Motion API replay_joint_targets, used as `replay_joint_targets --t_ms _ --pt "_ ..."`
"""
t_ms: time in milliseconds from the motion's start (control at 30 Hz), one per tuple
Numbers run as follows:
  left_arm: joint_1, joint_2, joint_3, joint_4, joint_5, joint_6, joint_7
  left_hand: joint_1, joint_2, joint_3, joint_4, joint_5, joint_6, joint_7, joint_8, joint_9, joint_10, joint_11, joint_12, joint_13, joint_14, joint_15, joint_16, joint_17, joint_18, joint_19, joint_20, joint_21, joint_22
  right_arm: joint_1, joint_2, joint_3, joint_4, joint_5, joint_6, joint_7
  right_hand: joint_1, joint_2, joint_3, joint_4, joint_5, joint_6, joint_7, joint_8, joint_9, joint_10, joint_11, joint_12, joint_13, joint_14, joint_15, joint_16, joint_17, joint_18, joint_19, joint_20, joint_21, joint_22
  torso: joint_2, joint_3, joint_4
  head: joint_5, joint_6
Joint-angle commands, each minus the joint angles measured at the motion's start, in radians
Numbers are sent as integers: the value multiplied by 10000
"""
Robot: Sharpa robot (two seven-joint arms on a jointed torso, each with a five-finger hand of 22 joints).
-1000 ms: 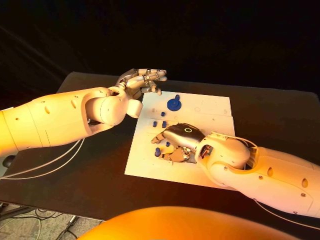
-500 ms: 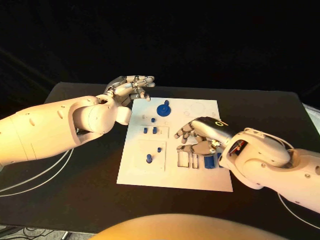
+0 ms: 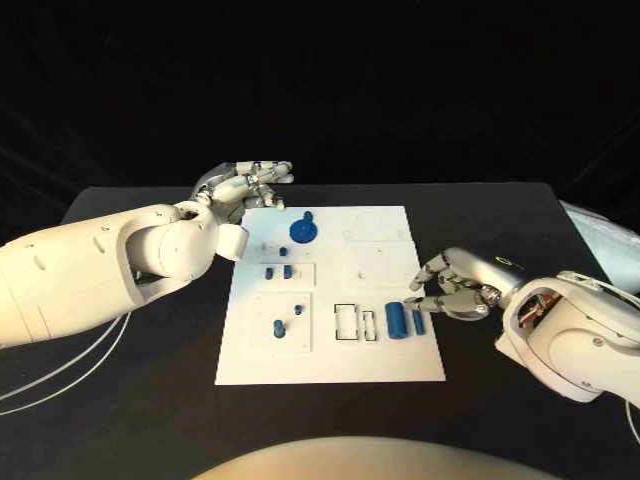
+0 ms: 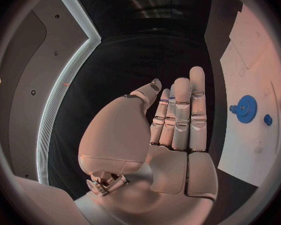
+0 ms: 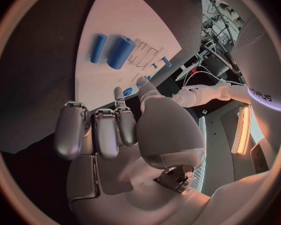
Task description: Assemble the parts on the task board
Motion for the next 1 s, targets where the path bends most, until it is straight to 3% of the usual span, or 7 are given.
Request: replay_joint_targets --t_ms 33,300,700,1000 --pt "-1 24 -7 13 -66 121 125 23 20 -76 12 45 -79 0 67 -17 -104 -1 37 11 -59 29 -12 -12 109 1 47 -38 -11 -29 -35 -12 104 -351 341 -1205 2 25 -189 93 111 -141 16 135 87 77 25 233 886 750 -21 205 685 -196 50 -1 85 146 -32 14 -19 -89 29" --pt "-4 15 -19 -22 -66 112 146 23 20 -76 12 45 -79 0 67 -17 -104 -1 37 11 -59 29 -12 -12 109 1 47 -38 -11 -88 201 -35 18 -512 582 -1854 -60 12 -625 379 401 -328 30 327 231 1 44 215 954 759 0 331 893 -216 62 12 172 293 -21 0 -15 -107 -1" --pt "-7 32 -21 -31 -66 142 140 23 20 -76 12 45 -79 0 67 -17 -104 -1 37 11 -59 29 -12 -12 109 1 47 -38 -11 -258 838 -46 -376 -615 1129 -2149 -126 97 -946 671 543 -429 31 469 332 -28 52 187 996 774 14 413 1040 -233 72 19 241 414 -6 -1 -27 -54 -73" --pt "-10 29 -22 -44 -66 156 128 23 20 -76 12 45 -79 0 67 -17 -104 -1 37 11 -59 29 -12 -12 109 1 47 -38 -11 -318 1120 -53 -522 -638 1204 -2205 -152 172 -1106 862 637 -493 34 544 384 -38 56 169 1018 777 19 439 1087 -242 74 24 276 474 11 8 -39 -35 -116"
